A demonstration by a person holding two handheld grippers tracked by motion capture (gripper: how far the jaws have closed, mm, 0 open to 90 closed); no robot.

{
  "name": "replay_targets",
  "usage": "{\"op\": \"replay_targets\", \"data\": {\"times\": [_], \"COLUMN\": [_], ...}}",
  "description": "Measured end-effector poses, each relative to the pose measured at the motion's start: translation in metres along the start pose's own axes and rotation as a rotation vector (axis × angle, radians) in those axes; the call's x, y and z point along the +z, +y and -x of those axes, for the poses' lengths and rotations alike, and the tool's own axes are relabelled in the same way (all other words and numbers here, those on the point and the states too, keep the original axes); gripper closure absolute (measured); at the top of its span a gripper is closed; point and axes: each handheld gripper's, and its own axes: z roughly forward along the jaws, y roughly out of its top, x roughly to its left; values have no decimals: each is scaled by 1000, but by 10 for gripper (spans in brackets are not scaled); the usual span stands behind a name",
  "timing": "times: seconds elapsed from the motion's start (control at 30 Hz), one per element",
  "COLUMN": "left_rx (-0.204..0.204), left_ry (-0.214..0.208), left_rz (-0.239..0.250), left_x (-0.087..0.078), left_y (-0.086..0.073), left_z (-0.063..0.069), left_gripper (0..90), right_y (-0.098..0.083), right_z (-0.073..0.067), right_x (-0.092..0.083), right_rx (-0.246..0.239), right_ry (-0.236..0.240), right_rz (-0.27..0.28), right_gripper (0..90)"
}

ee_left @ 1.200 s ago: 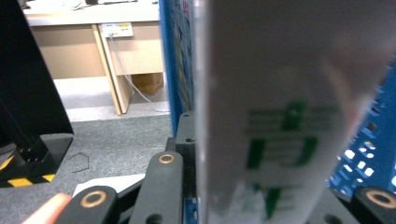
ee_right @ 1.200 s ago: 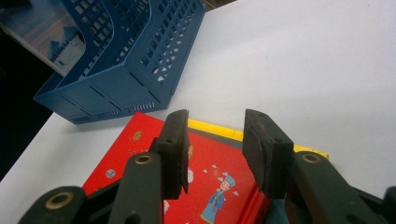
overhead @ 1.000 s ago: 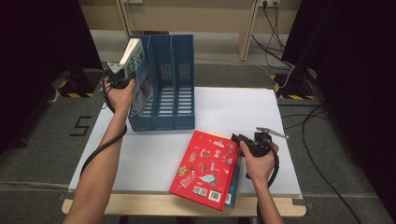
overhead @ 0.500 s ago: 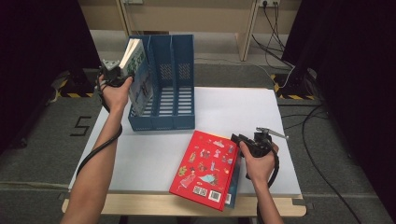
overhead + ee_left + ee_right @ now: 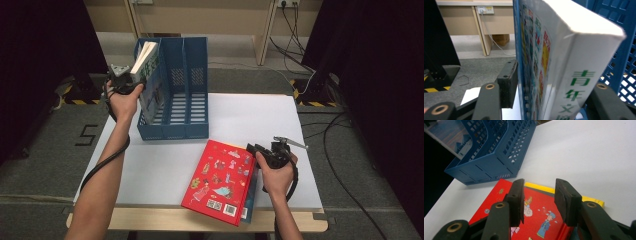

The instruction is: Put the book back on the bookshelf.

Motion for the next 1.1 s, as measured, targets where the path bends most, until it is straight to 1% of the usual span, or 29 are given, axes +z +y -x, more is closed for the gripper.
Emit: {"op": "replay_targets", "data": {"times": [0.03,0.1,0.17,0.23,0.3,0.33,0.4,0.43,0.6,0.73,0.83,0.93,1.07,1.1], "left_rx": [2,9,6,-2,-14,-18,-31,-33,-27,-20,-23,-17,-17,-15], "left_ry": [-3,-2,-8,-14,-33,-38,-58,-62,-76,-81,-88,-83,-87,-88], "left_rz": [-2,-5,-8,-13,-25,-25,-24,-26,-26,-27,-29,-27,-27,-26], "left_x": [0,0,1,0,1,1,1,2,3,3,2,-1,-4,-6], "left_y": [0,1,1,1,1,1,0,0,-1,-1,-2,-3,-4,-5], "left_z": [0,1,2,3,5,6,8,9,14,16,17,17,15,15], "left_gripper": [497,501,522,540,581,589,617,621,607,585,566,522,464,452], "right_y": [0,0,0,1,0,0,0,0,0,0,0,0,1,1], "right_z": [1,0,0,1,0,0,0,0,0,0,0,-1,-1,-1], "right_x": [0,0,-1,-1,0,0,0,0,0,0,0,0,0,0], "right_rx": [-7,1,3,-4,1,-5,-5,-5,-4,-6,-6,-6,-7,-16], "right_ry": [-2,0,0,0,1,0,0,-1,0,-1,-2,0,-2,-5], "right_rz": [2,0,1,4,1,2,1,3,2,2,3,-1,-2,-2], "right_gripper": [601,601,601,601,601,601,601,601,601,601,601,601,601,601]}}
